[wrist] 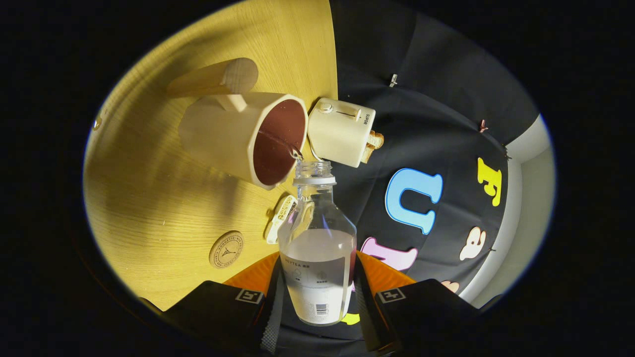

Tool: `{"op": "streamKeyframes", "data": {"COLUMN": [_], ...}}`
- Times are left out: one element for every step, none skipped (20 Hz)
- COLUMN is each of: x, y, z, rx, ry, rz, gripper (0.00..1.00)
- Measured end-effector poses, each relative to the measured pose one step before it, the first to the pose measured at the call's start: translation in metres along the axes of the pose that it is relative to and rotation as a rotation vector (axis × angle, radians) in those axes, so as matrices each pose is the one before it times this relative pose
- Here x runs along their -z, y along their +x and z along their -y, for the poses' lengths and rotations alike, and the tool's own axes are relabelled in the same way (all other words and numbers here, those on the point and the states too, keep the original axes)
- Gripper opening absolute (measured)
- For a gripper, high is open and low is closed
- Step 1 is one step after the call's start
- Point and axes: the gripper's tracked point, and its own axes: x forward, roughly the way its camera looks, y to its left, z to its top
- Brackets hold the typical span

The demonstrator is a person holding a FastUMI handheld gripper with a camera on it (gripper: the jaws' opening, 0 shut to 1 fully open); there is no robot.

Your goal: Take the bottle from table, then pour the juice into the cup, finally place the bottle on the coaster

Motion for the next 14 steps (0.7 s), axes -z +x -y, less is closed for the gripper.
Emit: {"op": "streamKeyframes", "data": {"x": [-0.00050,-0.00019,0.00097,0.00037,0.00016,-0.00007,0.00078,0.00023,0.00101,-0.00036,0.00108,0.00077,0.00049,-0.00059], "y": [-0.00059,-0.00032,-0.00066,-0.00018,-0.00076,-0.00065,-0.00066,-0.00035,-0.00173,-0.00155,-0.00014,-0.00042,-0.00179,0.00112], "z": [0.00172,0.00148,-0.00067,-0.00008,0.00080,-0.00025,0.00130,0.00013,-0.00018,0.00047,0.00109,-0.00002,0.00039,0.00166], "rx": [0.00290,0.00083,-0.00053,-0.00044,-0.00018,0.00199,0.00238,0.00262,0.00126,0.00026,0.00095,-0.00023,0.00228,0.00290], "ry": [-0.00775,-0.00476,-0.00356,-0.00587,-0.00887,-0.00932,-0.00714,-0.00468,-0.00256,-0.00306,-0.00328,-0.00470,-0.00746,-0.00830], "rz": [0.00272,0.00153,0.00073,-0.00071,0.00003,0.00059,0.00168,0.00091,0.00076,-0.00041,0.00058,-0.00016,0.00054,0.00146], "gripper": [0.68,0.68,0.68,0.68,0.68,0.68,0.68,0.68,0.68,0.68,0.68,0.68,0.68,0.68]}}
